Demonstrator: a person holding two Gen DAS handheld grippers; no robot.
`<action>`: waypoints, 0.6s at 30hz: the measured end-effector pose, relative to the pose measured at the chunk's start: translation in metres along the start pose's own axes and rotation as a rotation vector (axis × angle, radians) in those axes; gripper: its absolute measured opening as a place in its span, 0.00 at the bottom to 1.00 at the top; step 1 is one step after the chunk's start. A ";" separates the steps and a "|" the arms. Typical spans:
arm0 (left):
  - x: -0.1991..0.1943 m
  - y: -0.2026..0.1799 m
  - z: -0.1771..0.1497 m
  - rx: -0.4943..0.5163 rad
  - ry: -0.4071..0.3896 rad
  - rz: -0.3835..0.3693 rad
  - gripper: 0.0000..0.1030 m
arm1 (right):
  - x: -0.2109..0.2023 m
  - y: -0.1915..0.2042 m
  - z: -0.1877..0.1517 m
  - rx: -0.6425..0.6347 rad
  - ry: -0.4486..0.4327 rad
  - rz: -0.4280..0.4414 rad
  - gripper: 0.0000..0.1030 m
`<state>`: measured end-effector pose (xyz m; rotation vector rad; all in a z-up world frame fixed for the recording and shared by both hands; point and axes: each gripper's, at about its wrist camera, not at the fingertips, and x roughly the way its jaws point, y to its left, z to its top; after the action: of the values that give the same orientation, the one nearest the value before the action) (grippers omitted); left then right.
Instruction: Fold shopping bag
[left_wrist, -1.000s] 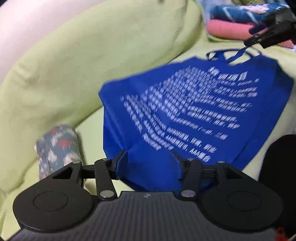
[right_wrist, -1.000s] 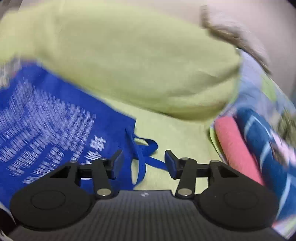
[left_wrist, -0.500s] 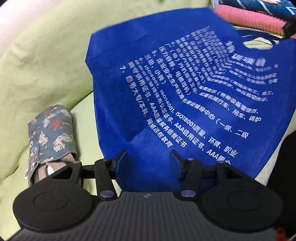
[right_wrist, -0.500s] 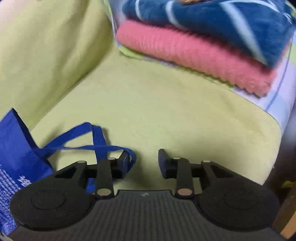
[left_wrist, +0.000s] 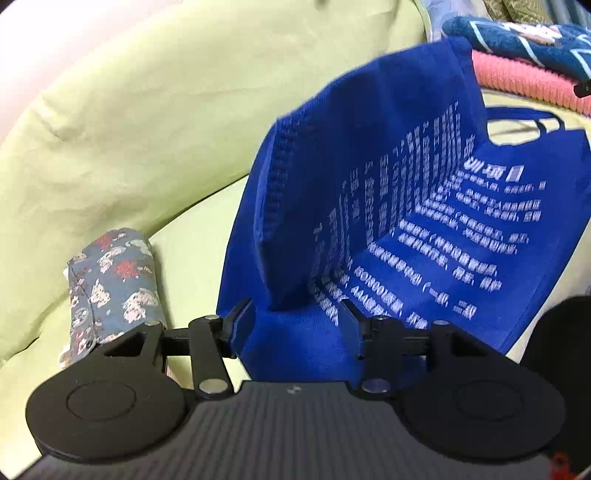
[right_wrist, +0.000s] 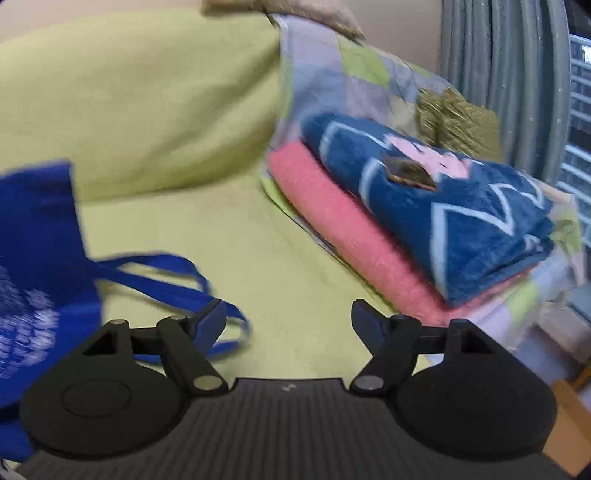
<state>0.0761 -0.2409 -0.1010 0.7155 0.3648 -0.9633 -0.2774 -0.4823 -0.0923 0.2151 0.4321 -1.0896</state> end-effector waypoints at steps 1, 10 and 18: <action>0.001 0.000 0.003 -0.001 -0.011 -0.009 0.55 | -0.006 0.002 -0.002 -0.005 -0.023 0.062 0.64; 0.037 0.013 0.041 -0.057 -0.045 -0.068 0.55 | 0.005 0.101 -0.040 -0.269 0.079 0.405 0.33; 0.121 0.053 0.033 -0.282 0.177 -0.145 0.53 | 0.018 0.084 -0.065 -0.202 0.156 0.381 0.36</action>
<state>0.1844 -0.3188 -0.1266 0.5224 0.7007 -0.9629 -0.2103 -0.4343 -0.1625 0.1946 0.6103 -0.6525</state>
